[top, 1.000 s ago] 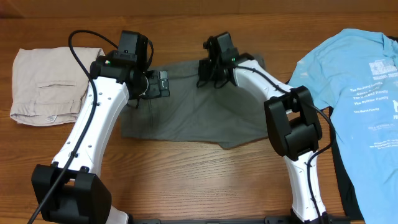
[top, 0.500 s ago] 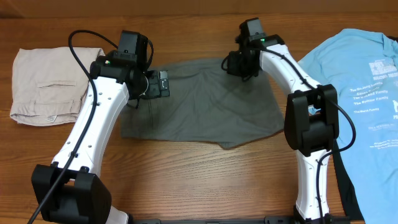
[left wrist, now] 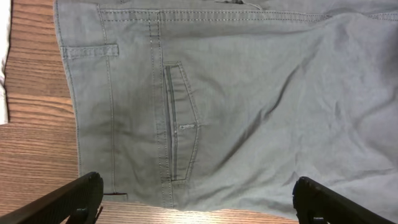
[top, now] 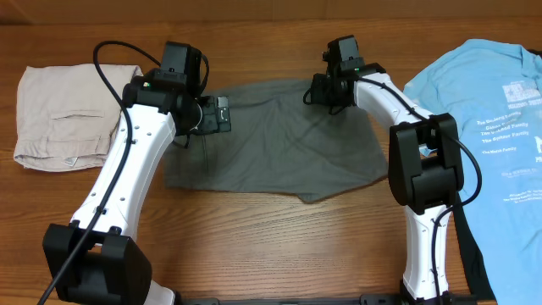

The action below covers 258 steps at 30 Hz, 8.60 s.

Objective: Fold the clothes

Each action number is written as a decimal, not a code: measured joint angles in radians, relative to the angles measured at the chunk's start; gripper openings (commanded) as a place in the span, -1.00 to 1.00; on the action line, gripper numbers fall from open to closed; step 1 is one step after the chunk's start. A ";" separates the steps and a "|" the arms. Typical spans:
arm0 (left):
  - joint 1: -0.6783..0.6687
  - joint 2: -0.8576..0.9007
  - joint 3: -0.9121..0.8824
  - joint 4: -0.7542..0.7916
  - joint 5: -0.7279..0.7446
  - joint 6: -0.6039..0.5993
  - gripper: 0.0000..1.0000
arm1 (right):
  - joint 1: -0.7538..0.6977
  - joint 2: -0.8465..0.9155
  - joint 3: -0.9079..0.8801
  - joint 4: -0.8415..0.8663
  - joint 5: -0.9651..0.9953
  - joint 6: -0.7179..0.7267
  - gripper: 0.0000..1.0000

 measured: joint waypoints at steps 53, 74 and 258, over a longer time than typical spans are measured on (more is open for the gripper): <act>0.000 0.000 0.000 0.000 0.000 0.000 0.99 | -0.047 -0.085 0.180 -0.172 -0.312 -0.010 -0.92; 0.000 0.000 0.000 0.000 0.000 0.000 0.99 | 0.229 0.016 0.174 -0.070 -0.306 0.024 -0.92; 0.249 0.333 -0.153 0.315 0.145 0.164 -0.28 | -0.248 -0.166 0.199 -0.602 0.027 -0.026 1.00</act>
